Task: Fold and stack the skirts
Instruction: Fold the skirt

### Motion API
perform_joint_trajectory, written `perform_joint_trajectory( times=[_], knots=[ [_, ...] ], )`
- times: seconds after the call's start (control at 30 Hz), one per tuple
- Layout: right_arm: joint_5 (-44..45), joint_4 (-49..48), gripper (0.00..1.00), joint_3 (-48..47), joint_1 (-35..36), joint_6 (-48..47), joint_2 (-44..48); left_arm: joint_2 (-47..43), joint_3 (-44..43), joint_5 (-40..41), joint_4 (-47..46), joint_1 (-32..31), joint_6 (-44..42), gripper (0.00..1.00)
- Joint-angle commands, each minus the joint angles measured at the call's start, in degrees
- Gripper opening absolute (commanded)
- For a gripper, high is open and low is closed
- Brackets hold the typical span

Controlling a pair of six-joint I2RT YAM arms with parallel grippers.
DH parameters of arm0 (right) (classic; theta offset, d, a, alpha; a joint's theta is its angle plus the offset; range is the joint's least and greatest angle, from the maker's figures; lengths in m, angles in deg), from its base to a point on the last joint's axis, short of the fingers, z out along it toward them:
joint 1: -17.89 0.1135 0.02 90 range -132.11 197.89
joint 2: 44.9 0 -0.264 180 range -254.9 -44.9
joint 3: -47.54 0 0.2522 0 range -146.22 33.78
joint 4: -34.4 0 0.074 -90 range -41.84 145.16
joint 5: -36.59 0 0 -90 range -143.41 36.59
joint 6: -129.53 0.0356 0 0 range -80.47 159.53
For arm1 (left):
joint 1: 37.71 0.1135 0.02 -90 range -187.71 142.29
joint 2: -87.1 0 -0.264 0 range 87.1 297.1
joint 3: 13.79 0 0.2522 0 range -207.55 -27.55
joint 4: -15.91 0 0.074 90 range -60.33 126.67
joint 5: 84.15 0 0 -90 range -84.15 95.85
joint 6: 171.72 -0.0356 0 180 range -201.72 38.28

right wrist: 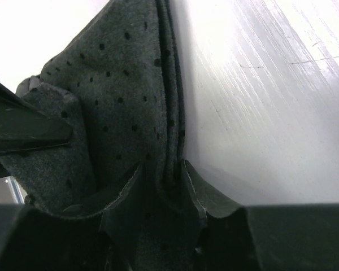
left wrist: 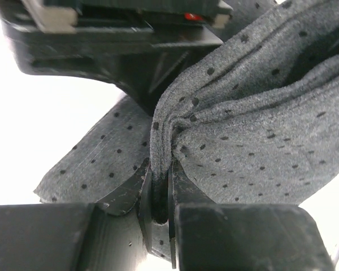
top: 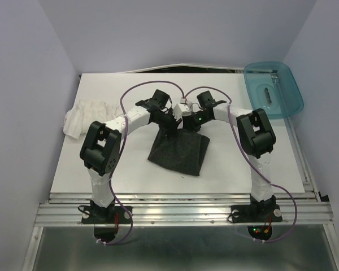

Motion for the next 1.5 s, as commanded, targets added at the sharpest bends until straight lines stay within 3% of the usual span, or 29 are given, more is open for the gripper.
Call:
perform_joint_trajectory(
  times=[0.0,0.4,0.6,0.73,0.83,0.9,0.93,1.0,1.23,1.27,1.47],
  knots=[
    [0.7,1.8,0.37,2.3,1.2,-0.8,-0.1,-0.1,-4.6,3.1,-4.5,0.2,-0.6,0.00],
    [2.4,2.0,0.40,0.0,1.2,-0.6,-1.2,5.8,-4.3,8.0,-9.2,-0.2,-0.9,0.03],
    [9.5,2.2,0.47,-4.7,-1.1,3.7,-0.4,8.9,-3.6,8.5,-10.1,-0.5,-0.8,0.06],
    [13.3,3.6,0.49,-10.6,-6.8,7.6,0.6,9.9,-2.9,9.0,-9.3,-0.7,-0.9,0.13],
    [13.2,6.1,0.50,-12.6,-10.3,9.5,4.1,10.4,-3.4,8.9,-8.2,-0.6,-0.4,0.25],
    [12.4,6.3,0.50,-11.0,-11.0,10.2,7.4,10.6,-3.8,8.2,-7.9,-0.6,-0.1,0.33],
    [11.0,6.5,0.50,-8.5,-11.0,10.2,11.0,10.5,-3.9,7.7,-7.7,-0.6,0.2,0.44],
    [9.3,6.5,0.50,-5.9,-11.0,10.3,14.6,10.1,-4.6,7.5,-7.4,-0.5,0.5,0.49],
    [-3.0,5.0,0.50,3.1,-10.4,15.4,26.4,9.9,-9.8,5.4,-3.0,0.7,1.8,0.52],
    [-3.5,4.8,0.50,3.8,-8.6,15.4,27.3,10.0,-11.2,4.5,-1.5,1.2,1.9,0.61],
    [-4.4,3.1,0.47,11.6,-3.9,14.2,31.4,10.7,-18.3,-0.3,5.0,3.6,3.3,0.64]
  ],
)
